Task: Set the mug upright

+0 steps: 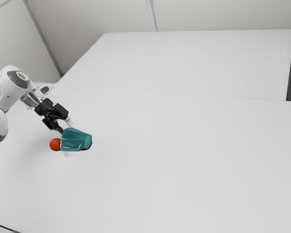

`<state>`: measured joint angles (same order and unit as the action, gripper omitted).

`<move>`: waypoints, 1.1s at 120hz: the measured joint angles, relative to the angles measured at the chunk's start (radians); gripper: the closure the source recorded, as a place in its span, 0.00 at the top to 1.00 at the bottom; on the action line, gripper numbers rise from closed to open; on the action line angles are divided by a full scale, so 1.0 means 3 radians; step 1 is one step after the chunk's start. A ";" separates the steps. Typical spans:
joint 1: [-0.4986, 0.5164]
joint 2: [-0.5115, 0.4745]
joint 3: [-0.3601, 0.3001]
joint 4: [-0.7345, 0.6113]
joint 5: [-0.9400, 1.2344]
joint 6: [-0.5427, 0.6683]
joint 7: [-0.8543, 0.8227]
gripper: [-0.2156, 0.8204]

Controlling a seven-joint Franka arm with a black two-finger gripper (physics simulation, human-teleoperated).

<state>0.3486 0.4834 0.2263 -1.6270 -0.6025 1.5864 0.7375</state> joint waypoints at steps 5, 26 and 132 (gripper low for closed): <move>0.0004 0.0027 -0.0002 -0.0001 -0.0049 -0.0028 0.0052 0.79; 0.0006 0.0070 -0.0003 -0.0041 -0.0160 -0.0081 0.0230 0.79; -0.0327 -0.0400 0.0045 -0.0466 -0.0122 0.0108 0.0572 0.05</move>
<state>0.2505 0.3634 0.2399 -1.7667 -0.6391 1.6189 0.9093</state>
